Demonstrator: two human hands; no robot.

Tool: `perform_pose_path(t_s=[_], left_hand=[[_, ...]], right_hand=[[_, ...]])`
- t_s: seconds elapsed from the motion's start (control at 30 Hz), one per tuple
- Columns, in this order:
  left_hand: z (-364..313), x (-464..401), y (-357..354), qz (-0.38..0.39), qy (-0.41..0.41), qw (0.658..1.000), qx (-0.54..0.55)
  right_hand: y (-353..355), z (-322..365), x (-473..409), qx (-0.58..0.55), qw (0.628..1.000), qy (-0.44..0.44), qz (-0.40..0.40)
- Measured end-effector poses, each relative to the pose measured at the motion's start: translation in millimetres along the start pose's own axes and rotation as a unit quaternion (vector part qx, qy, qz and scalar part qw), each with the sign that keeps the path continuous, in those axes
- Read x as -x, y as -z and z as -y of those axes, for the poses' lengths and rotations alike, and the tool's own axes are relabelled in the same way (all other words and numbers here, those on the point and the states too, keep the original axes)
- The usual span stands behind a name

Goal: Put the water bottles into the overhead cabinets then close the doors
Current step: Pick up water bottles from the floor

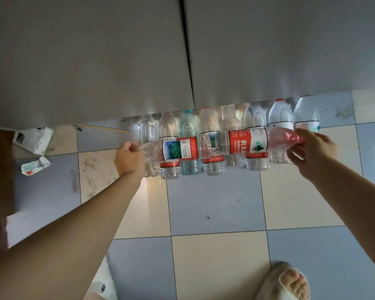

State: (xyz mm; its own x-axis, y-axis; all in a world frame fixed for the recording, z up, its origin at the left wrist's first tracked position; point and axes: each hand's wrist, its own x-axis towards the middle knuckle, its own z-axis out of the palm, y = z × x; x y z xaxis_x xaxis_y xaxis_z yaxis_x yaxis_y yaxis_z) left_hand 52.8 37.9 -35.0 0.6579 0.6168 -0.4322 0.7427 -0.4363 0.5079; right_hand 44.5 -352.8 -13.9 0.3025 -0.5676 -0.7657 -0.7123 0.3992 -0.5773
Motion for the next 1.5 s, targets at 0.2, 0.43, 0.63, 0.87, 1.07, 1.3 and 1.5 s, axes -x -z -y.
perform_pose_path(t_s=[0.2,0.43,0.63,0.87,1.07,1.3,1.5], left_hand=[[6.5,11.7,32.2,0.087,0.018,0.986,0.144],[-11.0,65.7,79.0,0.184,-0.047,0.966,0.175],[-62.0,121.5,92.7,0.197,-0.201,0.958,0.046],[-92.1,174.3,96.7,0.242,-0.335,0.909,-0.055],[-78.5,195.4,67.1,0.315,-0.359,0.872,-0.103],[-55.4,213.6,21.0,0.35,-0.387,0.841,-0.143],[-40.9,222.7,9.5,0.343,-0.406,0.835,-0.146]], right_hand=[[16.8,4.0,31.7,-0.063,0.997,-0.02,0.026],[28.8,8.8,100.7,-0.027,0.986,0.036,0.161],[11.8,10.6,164.5,0.177,0.95,0.182,0.18],[49.2,-18.6,190.2,0.2,0.955,0.146,0.165],[76.9,-50.4,172.1,0.199,0.965,0.099,0.141],[96.8,-81.2,150.3,0.202,0.967,0.111,0.113],[108.1,-89.4,145.0,0.231,0.957,0.135,0.113]])
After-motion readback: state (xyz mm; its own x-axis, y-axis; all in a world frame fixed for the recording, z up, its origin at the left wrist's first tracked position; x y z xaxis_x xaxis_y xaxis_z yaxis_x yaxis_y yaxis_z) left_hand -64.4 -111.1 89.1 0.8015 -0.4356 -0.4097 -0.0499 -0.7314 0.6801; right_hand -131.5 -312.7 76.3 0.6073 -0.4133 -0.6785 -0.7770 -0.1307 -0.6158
